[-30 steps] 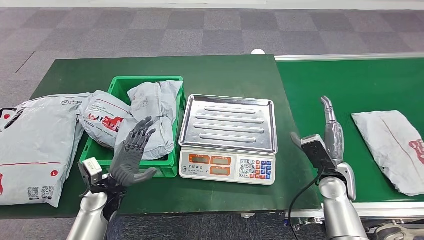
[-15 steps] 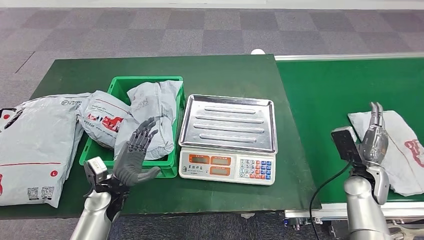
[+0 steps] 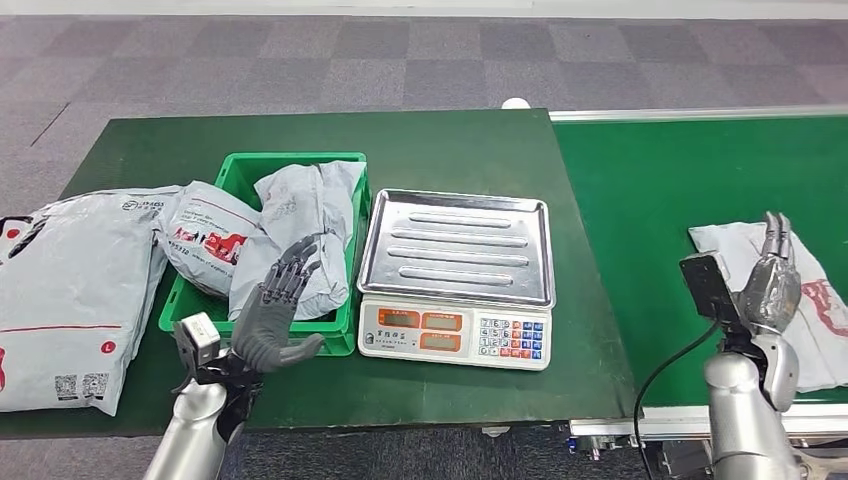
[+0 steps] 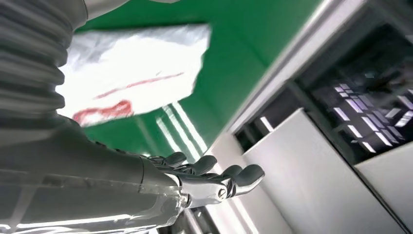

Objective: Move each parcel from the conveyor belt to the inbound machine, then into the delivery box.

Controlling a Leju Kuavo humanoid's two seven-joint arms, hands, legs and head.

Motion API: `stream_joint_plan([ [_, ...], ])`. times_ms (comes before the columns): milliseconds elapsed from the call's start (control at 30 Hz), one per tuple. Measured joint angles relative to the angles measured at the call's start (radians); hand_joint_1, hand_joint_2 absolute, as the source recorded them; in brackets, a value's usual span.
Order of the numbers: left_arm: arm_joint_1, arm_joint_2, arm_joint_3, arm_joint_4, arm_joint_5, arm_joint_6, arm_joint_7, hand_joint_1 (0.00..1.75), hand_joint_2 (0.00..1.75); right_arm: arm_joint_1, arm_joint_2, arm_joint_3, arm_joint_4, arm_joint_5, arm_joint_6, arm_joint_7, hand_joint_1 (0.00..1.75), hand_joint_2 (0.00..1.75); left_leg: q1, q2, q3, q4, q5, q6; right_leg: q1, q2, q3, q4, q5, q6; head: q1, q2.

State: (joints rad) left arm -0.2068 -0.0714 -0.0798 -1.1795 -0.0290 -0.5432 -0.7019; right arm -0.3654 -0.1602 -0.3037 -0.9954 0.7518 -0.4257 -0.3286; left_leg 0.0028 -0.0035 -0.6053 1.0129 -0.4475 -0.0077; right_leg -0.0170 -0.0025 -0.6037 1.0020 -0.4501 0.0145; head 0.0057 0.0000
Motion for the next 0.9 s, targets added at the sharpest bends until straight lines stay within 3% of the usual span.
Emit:
stream_joint_plan([
  [200, -0.009, -0.001, -0.007, 0.012, 0.0, -0.006, 0.0, 0.0, 1.75, -0.083, -0.075, -0.015, 0.143, 0.126, 0.03, 0.15, 0.0, 1.75, -0.001, 0.0, 0.0, 0.0, 0.0, 0.0, -0.001, 0.0, 0.0, 0.0, 0.0, 0.0, 0.0, 0.0],
  [400, -0.033, -0.003, -0.03, 0.039, 0.003, -0.019, 0.0, 0.0, 1.75, -0.239, -0.205, -0.02, 0.433, 0.244, 0.2, 0.394, 0.0, 1.75, -0.001, -0.002, 0.0, 0.001, 0.0, 0.001, -0.001, -0.002, 0.001, 0.0, 0.001, 0.001, 0.0, 0.0],
  [533, -0.042, -0.005, -0.037, 0.051, 0.006, -0.021, 0.0, 0.0, 1.75, -0.276, -0.25, -0.02, 0.528, 0.263, 0.247, 0.444, 0.0, 1.75, -0.001, -0.001, 0.0, 0.001, 0.0, 0.001, -0.001, -0.001, 0.0, 0.0, 0.001, 0.001, 0.0, 0.0],
  [700, -0.053, -0.006, -0.044, 0.069, 0.014, -0.031, 0.0, 0.0, 1.75, -0.31, -0.288, -0.02, 0.616, 0.288, 0.382, 0.562, 0.0, 1.75, -0.001, -0.002, -0.001, 0.001, 0.0, 0.001, -0.001, -0.002, 0.0, 0.0, 0.0, 0.001, 0.0, 0.0],
  [900, -0.061, -0.006, -0.053, 0.084, 0.015, -0.034, 0.0, 0.0, 1.75, -0.321, -0.297, -0.02, 0.667, 0.287, 0.447, 0.588, 0.0, 1.75, -0.001, -0.001, 0.0, 0.001, 0.0, 0.001, -0.001, -0.001, 0.0, 0.0, 0.0, 0.001, 0.0, 0.0],
])
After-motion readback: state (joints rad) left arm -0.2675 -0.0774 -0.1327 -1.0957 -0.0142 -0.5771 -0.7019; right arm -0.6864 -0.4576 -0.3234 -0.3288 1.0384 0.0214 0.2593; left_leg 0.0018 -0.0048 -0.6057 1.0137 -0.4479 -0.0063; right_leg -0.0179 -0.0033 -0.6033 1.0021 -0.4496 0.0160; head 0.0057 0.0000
